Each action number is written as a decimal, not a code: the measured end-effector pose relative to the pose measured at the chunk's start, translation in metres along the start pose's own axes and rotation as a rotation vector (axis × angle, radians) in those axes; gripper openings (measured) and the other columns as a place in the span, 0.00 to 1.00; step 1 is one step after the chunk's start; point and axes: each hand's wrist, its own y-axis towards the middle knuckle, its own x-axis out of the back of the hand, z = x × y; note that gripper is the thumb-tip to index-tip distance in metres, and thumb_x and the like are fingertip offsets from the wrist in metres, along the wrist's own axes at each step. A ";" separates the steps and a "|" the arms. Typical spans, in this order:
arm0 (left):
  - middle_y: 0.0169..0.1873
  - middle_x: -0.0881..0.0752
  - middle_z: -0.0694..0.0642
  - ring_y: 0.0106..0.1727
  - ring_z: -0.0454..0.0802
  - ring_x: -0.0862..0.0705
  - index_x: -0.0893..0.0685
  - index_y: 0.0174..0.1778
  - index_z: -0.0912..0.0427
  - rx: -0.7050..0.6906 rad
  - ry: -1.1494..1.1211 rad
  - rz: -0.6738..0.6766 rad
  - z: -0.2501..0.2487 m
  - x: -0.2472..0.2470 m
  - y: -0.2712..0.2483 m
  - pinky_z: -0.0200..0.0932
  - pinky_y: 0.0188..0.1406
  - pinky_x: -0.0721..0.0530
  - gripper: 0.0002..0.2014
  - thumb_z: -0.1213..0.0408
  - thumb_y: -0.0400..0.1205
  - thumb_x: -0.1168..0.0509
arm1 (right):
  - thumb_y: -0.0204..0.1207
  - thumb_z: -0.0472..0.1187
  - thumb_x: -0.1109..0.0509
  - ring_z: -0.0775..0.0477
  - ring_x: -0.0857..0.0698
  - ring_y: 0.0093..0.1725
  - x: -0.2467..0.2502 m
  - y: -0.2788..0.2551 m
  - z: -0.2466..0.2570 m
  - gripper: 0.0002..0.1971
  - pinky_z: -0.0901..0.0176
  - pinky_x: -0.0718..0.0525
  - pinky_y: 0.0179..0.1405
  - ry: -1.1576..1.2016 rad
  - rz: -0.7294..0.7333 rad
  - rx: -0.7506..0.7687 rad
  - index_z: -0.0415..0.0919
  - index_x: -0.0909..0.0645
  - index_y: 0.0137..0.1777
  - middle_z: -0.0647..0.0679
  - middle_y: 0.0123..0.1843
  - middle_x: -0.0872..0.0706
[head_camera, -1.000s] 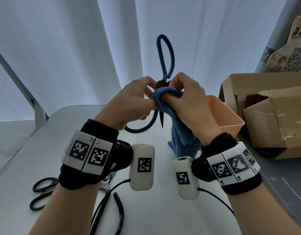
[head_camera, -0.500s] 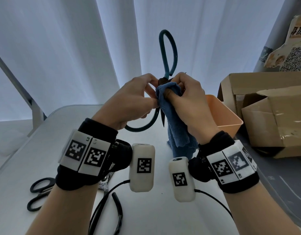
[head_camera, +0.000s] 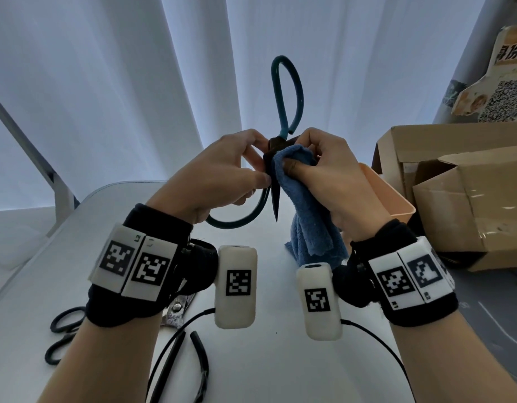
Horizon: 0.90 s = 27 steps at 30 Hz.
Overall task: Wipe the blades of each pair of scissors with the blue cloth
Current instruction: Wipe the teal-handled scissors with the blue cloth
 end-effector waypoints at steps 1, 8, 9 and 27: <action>0.45 0.15 0.51 0.25 0.40 0.22 0.17 0.58 0.52 0.008 -0.003 -0.006 0.000 0.003 -0.001 0.32 0.23 0.24 0.15 0.74 0.81 0.30 | 0.72 0.36 0.23 0.54 0.21 0.32 0.003 0.001 -0.002 0.11 0.58 0.20 0.34 -0.030 -0.018 -0.010 0.46 0.24 0.36 0.51 0.31 0.21; 0.44 0.16 0.52 0.27 0.43 0.23 0.16 0.60 0.55 0.016 -0.116 -0.024 -0.004 0.021 -0.006 0.33 0.23 0.26 0.14 0.75 0.82 0.31 | 0.74 0.40 0.25 0.58 0.19 0.34 0.016 0.004 -0.007 0.10 0.64 0.22 0.35 -0.100 -0.097 -0.084 0.49 0.22 0.34 0.55 0.30 0.19; 0.43 0.16 0.52 0.26 0.43 0.23 0.16 0.60 0.56 0.013 -0.131 -0.015 -0.004 0.021 -0.007 0.33 0.23 0.26 0.13 0.75 0.82 0.32 | 0.74 0.41 0.26 0.59 0.19 0.34 0.015 0.003 -0.006 0.10 0.66 0.23 0.35 -0.111 -0.098 -0.088 0.49 0.21 0.34 0.55 0.31 0.18; 0.42 0.13 0.55 0.28 0.44 0.16 0.20 0.64 0.61 0.003 -0.092 -0.088 0.005 0.020 0.001 0.36 0.26 0.22 0.15 0.75 0.82 0.32 | 0.84 0.36 0.37 0.48 0.10 0.41 0.008 0.000 0.012 0.09 0.53 0.10 0.50 0.656 0.187 -0.346 0.38 0.15 0.47 0.47 0.38 0.09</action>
